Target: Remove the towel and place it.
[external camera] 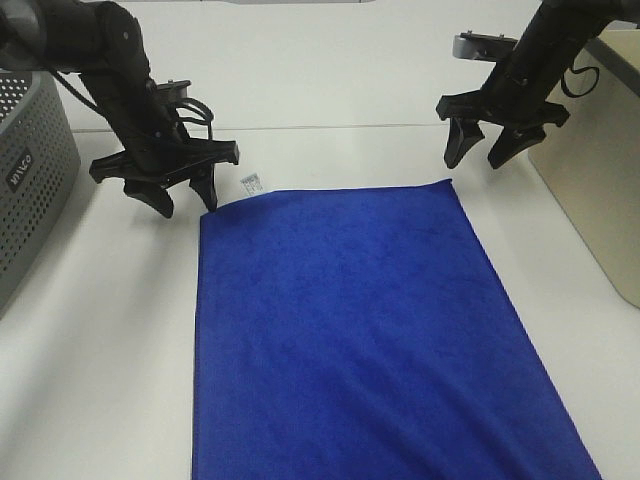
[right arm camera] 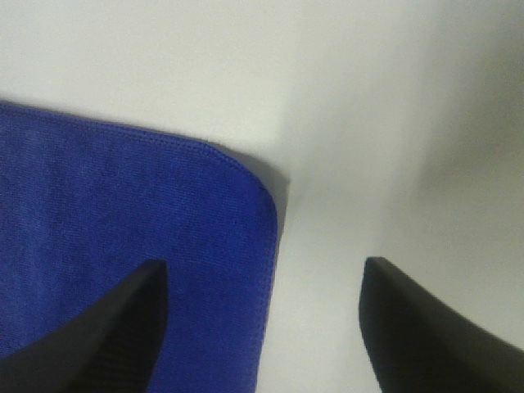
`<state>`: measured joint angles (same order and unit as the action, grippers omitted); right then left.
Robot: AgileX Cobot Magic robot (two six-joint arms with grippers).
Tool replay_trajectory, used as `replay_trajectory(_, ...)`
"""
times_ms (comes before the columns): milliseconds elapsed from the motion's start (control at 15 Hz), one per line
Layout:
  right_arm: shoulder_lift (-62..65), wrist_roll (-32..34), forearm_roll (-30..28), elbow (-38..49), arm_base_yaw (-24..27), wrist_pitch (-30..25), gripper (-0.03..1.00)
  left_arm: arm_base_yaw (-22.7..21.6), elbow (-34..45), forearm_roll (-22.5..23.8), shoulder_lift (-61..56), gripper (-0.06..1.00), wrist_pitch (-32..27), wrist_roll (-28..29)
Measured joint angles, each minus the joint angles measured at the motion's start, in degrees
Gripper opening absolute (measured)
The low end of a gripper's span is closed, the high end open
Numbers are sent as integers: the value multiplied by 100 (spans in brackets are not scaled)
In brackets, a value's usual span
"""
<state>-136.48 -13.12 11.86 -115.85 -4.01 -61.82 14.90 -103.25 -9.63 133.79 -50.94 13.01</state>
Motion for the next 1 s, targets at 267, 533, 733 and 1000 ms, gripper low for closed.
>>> replay_trajectory(267,-206,0,69,0,0,6,67,0,-11,-34,6,60,0,69)
replay_trajectory(533,-332,-160,223,0,0,74,67,-6,-29,-115,63,60,6,-57)
replay_trajectory(733,-332,-384,453,0,0,195,67,-6,-34,-521,241,60,97,-304)
replay_trajectory(1000,-470,-453,487,0,0,264,67,-6,-34,-705,309,60,338,-476)
